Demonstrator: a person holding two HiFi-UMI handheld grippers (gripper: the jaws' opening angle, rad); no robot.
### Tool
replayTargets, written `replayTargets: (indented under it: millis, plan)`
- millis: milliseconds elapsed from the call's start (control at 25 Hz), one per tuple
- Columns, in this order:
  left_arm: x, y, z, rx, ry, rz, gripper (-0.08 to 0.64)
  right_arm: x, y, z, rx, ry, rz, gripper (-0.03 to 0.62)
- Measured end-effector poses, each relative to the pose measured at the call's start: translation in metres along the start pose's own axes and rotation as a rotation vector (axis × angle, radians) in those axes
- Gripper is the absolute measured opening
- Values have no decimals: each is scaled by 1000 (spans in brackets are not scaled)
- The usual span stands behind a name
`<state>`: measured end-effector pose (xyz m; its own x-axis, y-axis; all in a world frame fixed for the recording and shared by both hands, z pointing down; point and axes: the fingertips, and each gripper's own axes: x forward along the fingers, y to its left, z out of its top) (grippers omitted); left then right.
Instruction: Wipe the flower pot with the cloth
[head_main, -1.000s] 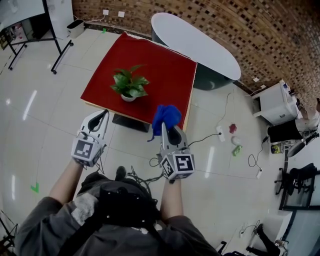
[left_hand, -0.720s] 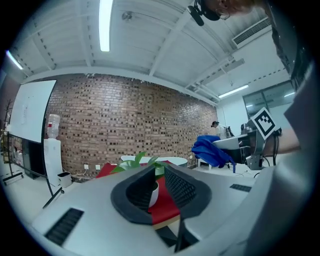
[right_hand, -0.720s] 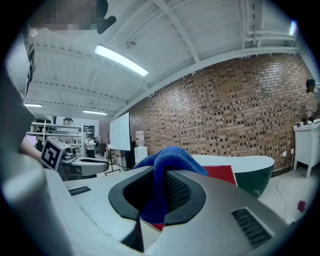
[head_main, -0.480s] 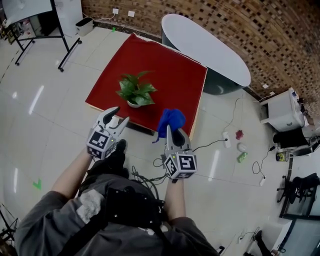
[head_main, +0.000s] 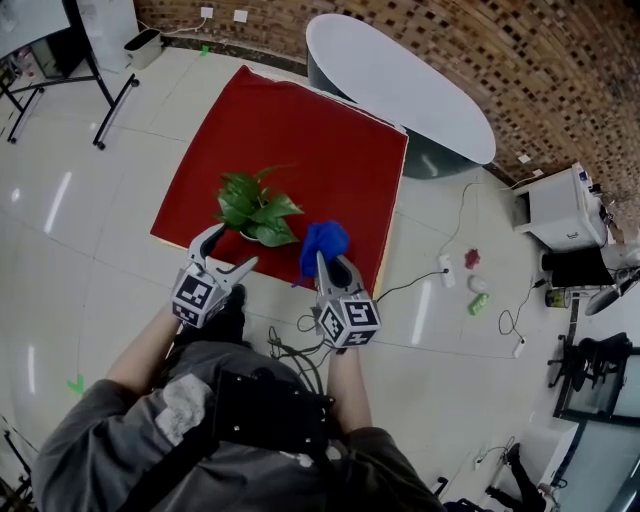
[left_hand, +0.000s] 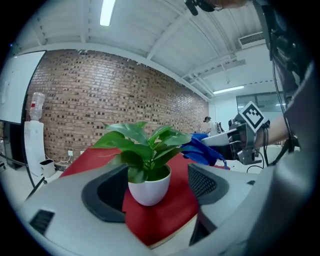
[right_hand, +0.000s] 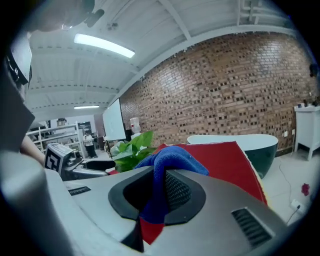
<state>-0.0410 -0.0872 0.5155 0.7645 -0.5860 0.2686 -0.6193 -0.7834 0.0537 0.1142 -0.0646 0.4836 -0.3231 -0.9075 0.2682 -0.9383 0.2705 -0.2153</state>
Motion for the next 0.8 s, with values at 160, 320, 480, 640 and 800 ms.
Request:
replayTargets:
  millis: [160,320,480,640,800]
  plan:
    - [21,18,-18,7,17,1,396,43,2,-12,34,44,88,57]
    - [36,36,-30,2,33,-8,396,81,4,-25,43,89,114,57]
    - [52,61,-24,19,45,-72,410,127,8,-23,99,110,140,57]
    - [68,76,-18,13,56,-128,411,160,12,-28,119,168,170,57]
    - [73,70,-28,-7,72,-179,413,165,11,-40,163,186,173,57]
